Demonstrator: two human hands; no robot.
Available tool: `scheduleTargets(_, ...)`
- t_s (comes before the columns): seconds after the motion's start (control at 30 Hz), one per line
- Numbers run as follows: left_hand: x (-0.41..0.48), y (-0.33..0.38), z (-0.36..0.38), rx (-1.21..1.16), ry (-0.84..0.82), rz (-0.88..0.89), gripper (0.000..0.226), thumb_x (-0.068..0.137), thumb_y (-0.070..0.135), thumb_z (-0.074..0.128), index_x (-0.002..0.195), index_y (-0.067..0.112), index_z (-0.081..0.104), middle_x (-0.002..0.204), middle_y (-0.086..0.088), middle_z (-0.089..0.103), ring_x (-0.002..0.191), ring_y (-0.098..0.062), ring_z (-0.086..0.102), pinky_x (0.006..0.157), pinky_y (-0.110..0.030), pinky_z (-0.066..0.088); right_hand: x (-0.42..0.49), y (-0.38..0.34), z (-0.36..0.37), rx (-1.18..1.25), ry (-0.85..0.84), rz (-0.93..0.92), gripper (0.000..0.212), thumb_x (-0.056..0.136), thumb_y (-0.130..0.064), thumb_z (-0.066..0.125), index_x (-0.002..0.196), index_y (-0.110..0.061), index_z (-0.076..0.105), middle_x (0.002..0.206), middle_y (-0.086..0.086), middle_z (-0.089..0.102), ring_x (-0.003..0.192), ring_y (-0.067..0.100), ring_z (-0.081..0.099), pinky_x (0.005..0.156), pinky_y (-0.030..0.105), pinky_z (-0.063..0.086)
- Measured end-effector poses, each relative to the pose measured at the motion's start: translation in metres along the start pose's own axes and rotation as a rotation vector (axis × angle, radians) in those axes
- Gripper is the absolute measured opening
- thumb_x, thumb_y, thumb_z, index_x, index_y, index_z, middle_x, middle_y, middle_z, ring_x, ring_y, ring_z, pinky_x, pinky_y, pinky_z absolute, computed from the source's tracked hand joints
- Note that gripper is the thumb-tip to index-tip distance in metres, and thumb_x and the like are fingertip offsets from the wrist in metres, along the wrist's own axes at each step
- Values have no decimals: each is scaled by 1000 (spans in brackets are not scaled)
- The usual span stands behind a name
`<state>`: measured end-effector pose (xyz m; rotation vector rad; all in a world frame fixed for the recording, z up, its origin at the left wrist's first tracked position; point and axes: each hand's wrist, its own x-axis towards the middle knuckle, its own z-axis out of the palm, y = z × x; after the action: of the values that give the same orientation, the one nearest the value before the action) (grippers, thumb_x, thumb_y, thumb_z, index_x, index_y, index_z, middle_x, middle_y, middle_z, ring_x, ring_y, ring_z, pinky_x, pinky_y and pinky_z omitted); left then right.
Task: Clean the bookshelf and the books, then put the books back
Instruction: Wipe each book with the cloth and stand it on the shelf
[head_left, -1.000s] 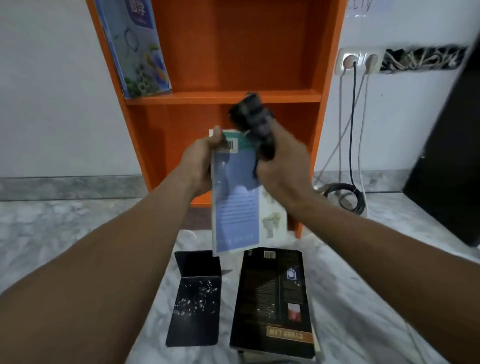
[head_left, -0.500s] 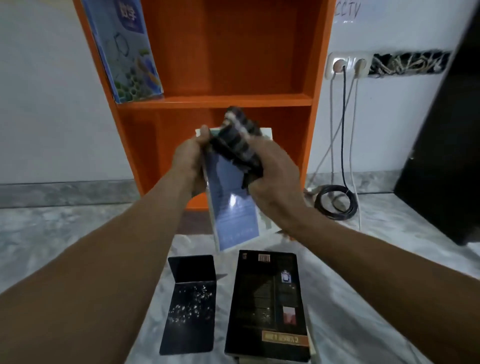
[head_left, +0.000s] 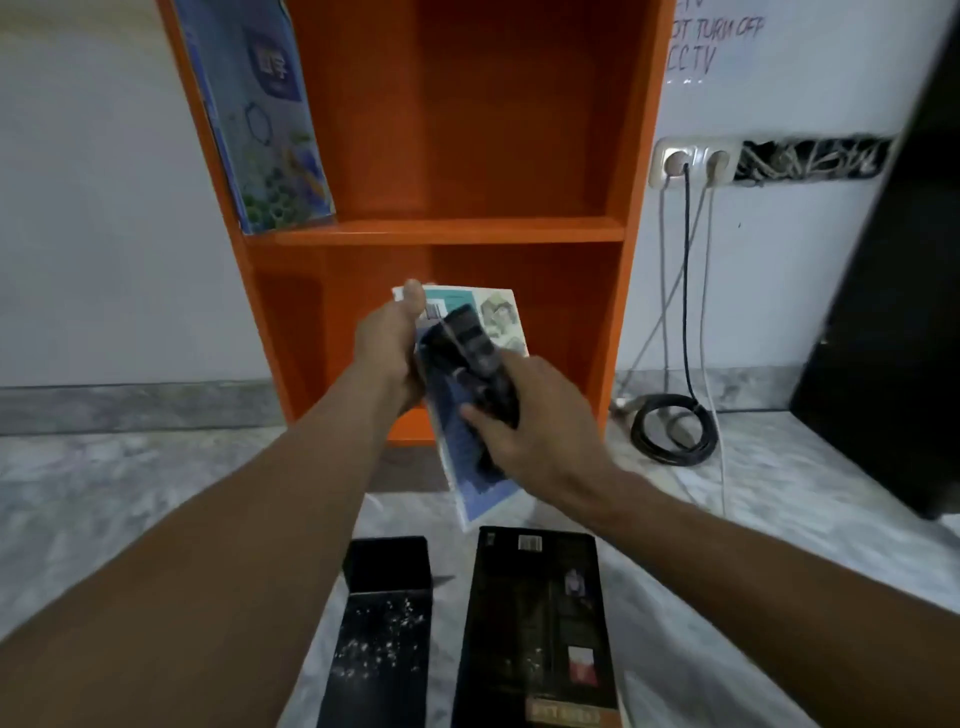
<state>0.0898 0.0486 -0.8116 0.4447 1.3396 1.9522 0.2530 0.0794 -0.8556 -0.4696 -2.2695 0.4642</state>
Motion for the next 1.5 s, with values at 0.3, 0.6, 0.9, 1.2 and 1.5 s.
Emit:
scheduleTargets(0.3,1,-13,31,53,-20,39,50,91,54,58,110,8,63,99,-11,65,86,-28,64,81,-42,55,-12,32,16,271,-60,376,56,85,5,54,116,-38,37,75,-12,52,65,1,51,57,13,38)
scheduleTargets(0.6,15,-32,-42,211,-96,-62,38,94,44,58,111,11,67,95,-15,73,80,-29,71,72,-42,61,-29,50,-11,687,-84,568,24,88,-12,73,107,-7,59,99,31,61,88,46,62,86,54,56)
scheduleTargets(0.9,14,-36,-7,316,-16,209,15,93,30,62,100,20,70,92,-11,74,84,-30,71,80,-50,58,32,63,-41,207,269,311,35,93,-12,61,119,-35,57,106,-7,65,91,11,61,77,26,51)
scheduleTargets(1.2,8,-20,-29,337,142,330,17,98,22,57,113,22,65,102,2,70,93,-16,66,85,-34,53,-46,83,-40,-169,19,112,58,83,1,63,126,-37,60,108,-16,59,89,13,60,66,17,46)
scheduleTargets(1.5,9,-18,4,248,29,270,12,100,25,54,97,21,65,77,0,70,67,-15,68,66,-34,59,-23,59,19,-413,-53,-360,51,76,-27,66,126,-33,57,139,7,54,124,36,51,96,60,45)
